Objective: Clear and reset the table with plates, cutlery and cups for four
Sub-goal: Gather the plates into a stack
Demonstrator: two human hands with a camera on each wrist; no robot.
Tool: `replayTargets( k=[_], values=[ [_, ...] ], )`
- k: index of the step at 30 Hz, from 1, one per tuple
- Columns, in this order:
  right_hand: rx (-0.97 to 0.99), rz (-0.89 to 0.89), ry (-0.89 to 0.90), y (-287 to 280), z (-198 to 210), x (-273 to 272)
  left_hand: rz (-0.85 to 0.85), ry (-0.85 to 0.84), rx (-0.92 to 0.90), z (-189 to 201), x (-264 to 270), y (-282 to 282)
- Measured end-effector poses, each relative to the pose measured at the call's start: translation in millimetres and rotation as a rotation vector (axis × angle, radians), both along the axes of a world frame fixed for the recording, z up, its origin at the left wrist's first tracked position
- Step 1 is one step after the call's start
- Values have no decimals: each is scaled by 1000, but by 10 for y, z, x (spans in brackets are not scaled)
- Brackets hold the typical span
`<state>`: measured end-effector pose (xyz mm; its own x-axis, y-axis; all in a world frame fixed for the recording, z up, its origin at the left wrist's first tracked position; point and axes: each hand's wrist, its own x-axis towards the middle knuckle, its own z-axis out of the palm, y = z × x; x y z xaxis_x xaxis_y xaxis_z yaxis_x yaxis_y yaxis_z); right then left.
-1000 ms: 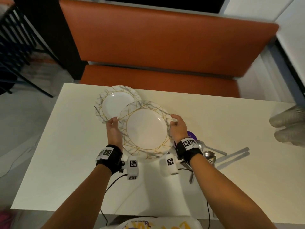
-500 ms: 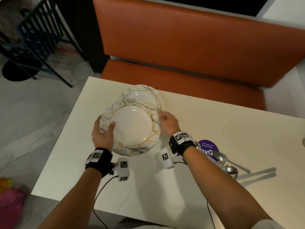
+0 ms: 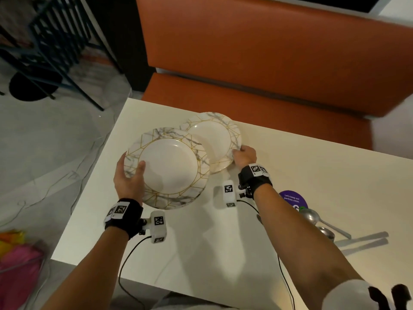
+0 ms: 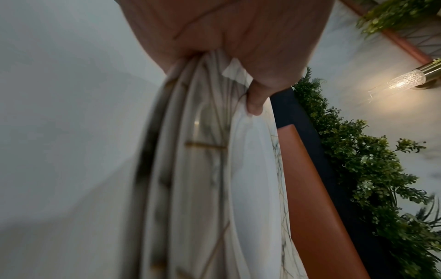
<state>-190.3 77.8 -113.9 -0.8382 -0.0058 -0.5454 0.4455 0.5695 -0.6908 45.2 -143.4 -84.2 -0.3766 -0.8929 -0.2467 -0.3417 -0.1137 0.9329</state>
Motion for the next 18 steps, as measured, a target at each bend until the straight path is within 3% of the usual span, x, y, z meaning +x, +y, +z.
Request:
replayTargets(
  k=[5,13,18],
  values=[
    [-24,-183,68,575,105,-192,-18,28,30,4,-109,3],
    [31,-375,466,1788,733,-227,-170,44,114,-30,-376,283],
    [-118,-351,378,2100,834,-108,-299,54,164,-14,-473,623]
  ],
)
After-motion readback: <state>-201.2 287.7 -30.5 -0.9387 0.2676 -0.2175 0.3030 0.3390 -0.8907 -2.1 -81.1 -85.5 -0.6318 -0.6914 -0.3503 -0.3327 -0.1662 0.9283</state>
